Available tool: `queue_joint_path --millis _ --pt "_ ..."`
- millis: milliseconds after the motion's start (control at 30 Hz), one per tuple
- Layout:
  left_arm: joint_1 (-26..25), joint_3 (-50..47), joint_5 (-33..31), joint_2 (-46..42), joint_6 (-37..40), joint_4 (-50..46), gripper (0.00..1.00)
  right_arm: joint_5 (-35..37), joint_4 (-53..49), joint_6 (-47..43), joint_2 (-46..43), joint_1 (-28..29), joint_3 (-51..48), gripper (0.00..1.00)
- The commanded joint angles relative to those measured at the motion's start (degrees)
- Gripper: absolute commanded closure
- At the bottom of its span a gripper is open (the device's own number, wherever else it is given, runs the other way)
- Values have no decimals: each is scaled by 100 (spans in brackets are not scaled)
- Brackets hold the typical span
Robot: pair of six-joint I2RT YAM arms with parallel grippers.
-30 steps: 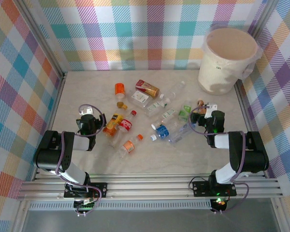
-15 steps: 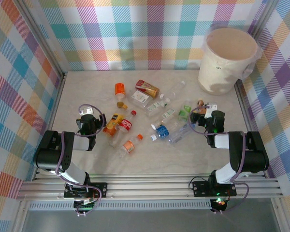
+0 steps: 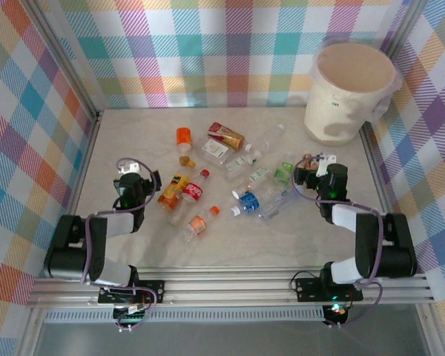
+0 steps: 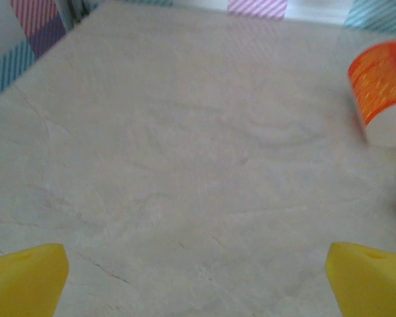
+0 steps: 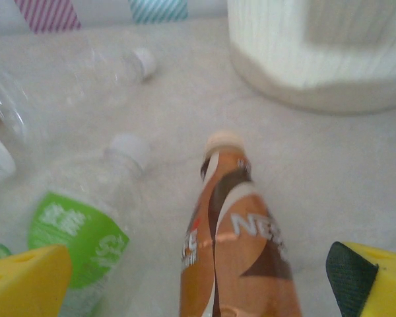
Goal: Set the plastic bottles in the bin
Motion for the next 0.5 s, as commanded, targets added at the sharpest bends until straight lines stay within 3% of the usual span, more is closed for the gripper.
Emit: queue_joint_path --millis 0,100,233,467 --pt "-50 150 -236 -659 -110 -553 0 209 -770 301 -507 -5 214 0" --pt "-50 257 -347 -1224 -510 -1102 0 464 -1509 692 -745 -4 425 0" --pt "-50 784 -390 -1751 -1484 -2712 0 689 -2889 1017 -692 -8 1033 0" --pt "-50 1177 697 -2366 -2609 -4344 0 288 -4890 1114 203 -10 2341 0"
